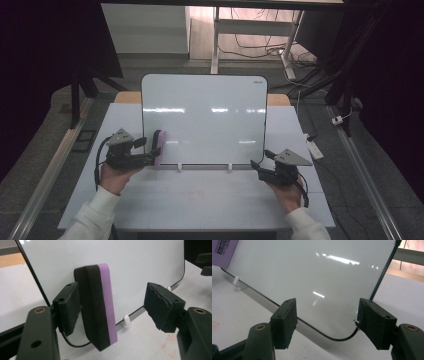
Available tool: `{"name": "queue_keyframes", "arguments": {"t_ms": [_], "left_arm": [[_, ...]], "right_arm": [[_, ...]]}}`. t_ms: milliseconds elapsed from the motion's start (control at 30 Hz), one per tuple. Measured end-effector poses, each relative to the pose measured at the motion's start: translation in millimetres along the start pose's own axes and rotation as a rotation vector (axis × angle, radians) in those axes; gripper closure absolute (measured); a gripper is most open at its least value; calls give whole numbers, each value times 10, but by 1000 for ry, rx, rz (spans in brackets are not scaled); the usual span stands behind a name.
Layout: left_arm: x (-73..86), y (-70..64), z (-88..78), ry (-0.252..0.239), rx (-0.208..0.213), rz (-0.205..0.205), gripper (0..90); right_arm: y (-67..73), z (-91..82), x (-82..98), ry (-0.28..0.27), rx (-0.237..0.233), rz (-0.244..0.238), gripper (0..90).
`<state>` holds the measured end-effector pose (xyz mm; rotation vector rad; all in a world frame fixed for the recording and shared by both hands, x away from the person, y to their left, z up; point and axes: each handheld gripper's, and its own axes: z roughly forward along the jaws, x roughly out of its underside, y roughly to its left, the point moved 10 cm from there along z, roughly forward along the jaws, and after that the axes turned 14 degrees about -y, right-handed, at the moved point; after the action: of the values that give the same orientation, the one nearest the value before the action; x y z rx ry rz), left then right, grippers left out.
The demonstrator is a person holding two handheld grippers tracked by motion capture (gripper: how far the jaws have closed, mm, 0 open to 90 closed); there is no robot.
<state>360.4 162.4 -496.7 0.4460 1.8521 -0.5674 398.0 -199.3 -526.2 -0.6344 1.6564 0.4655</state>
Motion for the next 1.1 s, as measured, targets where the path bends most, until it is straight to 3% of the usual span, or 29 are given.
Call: {"name": "queue_keyframes", "arguments": {"t_ms": [233, 567, 733, 1100], "left_arm": [[131, -10, -111, 18, 22, 24, 283], [443, 110, -272, 56, 13, -13, 280], [630, 161, -328, 86, 12, -32, 277], [703, 177, -368, 89, 17, -45, 269]], "right_arm": [[-67, -75, 32, 4, -10, -10, 310], [-162, -205, 77, 2, -34, -18, 303], [-187, -244, 139, 26, -45, -30, 303], [-189, -234, 263, 80, -71, -57, 301]]}}
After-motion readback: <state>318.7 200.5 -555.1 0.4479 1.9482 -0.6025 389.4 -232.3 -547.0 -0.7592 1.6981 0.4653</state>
